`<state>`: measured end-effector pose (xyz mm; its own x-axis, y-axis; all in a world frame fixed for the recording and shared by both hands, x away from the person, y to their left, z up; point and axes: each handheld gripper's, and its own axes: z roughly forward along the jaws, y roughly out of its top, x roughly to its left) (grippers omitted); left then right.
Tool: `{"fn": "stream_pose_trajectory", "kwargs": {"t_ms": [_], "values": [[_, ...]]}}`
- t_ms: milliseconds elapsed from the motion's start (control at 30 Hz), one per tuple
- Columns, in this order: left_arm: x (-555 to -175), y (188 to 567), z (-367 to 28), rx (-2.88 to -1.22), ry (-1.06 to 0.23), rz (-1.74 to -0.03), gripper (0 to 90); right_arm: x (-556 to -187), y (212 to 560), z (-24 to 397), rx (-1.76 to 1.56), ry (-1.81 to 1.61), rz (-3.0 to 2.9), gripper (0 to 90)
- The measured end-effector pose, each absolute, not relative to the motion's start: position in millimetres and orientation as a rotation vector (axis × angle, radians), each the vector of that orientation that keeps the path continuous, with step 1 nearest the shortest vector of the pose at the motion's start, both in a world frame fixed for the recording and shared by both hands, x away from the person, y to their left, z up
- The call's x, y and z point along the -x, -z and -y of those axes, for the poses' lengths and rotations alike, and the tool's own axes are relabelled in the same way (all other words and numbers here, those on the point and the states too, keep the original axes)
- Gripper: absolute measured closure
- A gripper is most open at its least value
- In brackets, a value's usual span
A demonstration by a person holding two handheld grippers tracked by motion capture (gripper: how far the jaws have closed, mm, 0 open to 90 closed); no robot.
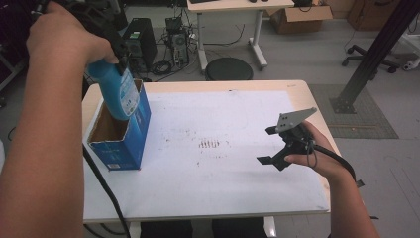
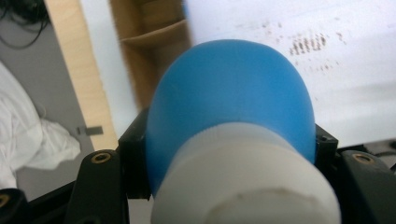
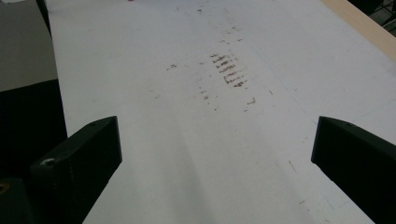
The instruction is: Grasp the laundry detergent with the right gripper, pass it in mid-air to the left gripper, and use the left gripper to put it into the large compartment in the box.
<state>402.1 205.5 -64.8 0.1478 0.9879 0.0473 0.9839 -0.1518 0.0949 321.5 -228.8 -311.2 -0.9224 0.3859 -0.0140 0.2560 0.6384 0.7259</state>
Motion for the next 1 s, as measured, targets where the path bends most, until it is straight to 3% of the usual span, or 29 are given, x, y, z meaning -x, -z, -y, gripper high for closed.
{"fn": "stream_pose_trajectory", "kwargs": {"t_ms": [333,1000], "values": [[-415,82,-247,-2.230,-0.111,-2.182,38.0,-325,315,231,-0.550,-1.129,-2.699,1.8],[-424,120,-265,-2.226,-0.029,-2.195,38.0,-329,324,226,-0.576,-1.117,-2.724,2.0]]}}
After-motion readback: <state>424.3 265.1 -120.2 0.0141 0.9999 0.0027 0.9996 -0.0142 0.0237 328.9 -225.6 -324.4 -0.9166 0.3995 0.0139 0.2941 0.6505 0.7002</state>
